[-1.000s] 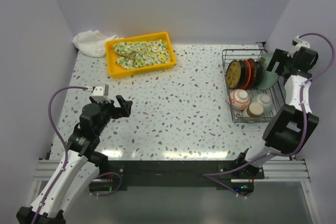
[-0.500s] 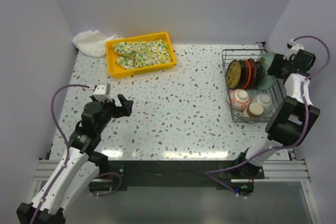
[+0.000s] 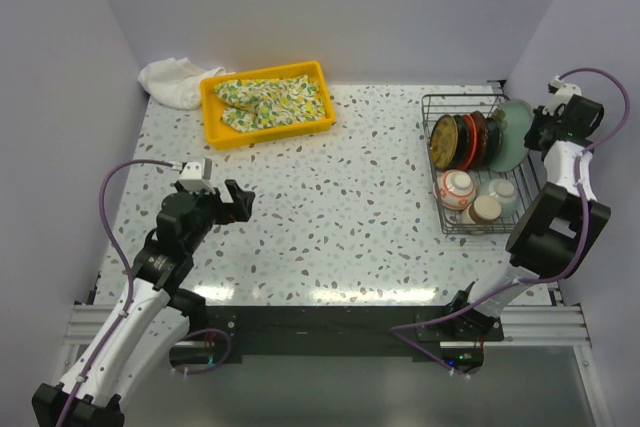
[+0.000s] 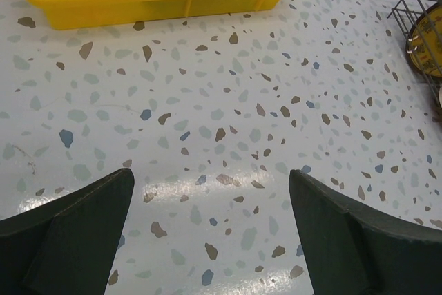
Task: Unload the mixed dishes from the dish rack
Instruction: Pick up the plate from the dish rack.
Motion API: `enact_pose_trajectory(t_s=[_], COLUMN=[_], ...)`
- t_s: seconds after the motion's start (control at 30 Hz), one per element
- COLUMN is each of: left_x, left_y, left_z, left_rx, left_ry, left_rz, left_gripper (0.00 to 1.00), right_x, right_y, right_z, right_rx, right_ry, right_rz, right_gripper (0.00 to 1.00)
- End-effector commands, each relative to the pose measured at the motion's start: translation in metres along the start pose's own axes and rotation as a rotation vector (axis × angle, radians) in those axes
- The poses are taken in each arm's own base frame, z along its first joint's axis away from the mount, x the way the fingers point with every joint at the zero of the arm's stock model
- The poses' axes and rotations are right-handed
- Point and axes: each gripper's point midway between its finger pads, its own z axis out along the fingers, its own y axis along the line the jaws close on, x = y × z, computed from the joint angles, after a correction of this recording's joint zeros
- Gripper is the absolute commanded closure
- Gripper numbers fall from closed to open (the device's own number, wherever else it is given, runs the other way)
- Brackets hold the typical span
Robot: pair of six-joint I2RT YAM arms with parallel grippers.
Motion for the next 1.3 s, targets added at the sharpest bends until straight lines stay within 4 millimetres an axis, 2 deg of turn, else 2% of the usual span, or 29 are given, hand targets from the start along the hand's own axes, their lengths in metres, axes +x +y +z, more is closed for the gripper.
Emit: enact_pose_trajectory(t_s=[0.0, 0.2, 0.23, 0.3, 0.33, 0.37, 0.53, 0.7, 0.87, 1.03, 1.27], left_x=[-0.015, -0.016, -0.017, -0.017, -0.017, -0.017, -0.018, -0.018, -0.018, -0.016, -0.013], left_y=[-0.006, -0.006, -0.006, -0.006, -0.006, -0.006, -0.006, -0.007, -0.008, -0.01, -0.012], left_z=[0.001, 0.0, -0.001, -0.001, -0.002, -0.002, -0.002, -0.003, -0.003, -0.004, -0.003], left_rx=[0.031, 0.034, 0.035, 0.034, 0.034, 0.034, 0.035, 0.038, 0.043, 0.05, 0.06], left_ry=[-0.06, -0.068, -0.071, -0.072, -0.073, -0.073, -0.081, -0.083, -0.083, -0.077, -0.064], left_rz=[0.017, 0.017, 0.015, 0.015, 0.014, 0.014, 0.012, 0.009, 0.008, 0.007, 0.004], left_gripper=[0.0, 0.0, 0.0, 0.0, 0.0, 0.0, 0.0, 0.0, 0.0, 0.0, 0.0], right_x=[-0.048, -0.073, -0.08, -0.087, -0.093, -0.098, -0.116, -0.123, -0.127, -0.136, -0.15], right_y=[0.017, 0.01, 0.004, 0.008, 0.001, 0.007, 0.001, -0.009, -0.007, -0.008, 0.013], right_z=[-0.026, -0.049, -0.055, -0.06, -0.065, -0.07, -0.093, -0.122, -0.143, -0.172, -0.201], right_rx=[-0.044, 0.043, 0.096, 0.129, 0.189, 0.196, 0.322, 0.443, 0.501, 0.536, 0.465], right_ry=[-0.154, -0.235, -0.256, -0.28, -0.296, -0.312, -0.385, -0.423, -0.463, -0.524, -0.613], right_rz=[-0.015, -0.041, -0.051, -0.098, -0.109, -0.13, -0.173, -0.232, -0.257, -0.24, -0.179], right_gripper=[0.98, 1.0, 1.0, 1.0, 1.0, 1.0, 1.0, 1.0, 1.0, 1.0, 1.0])
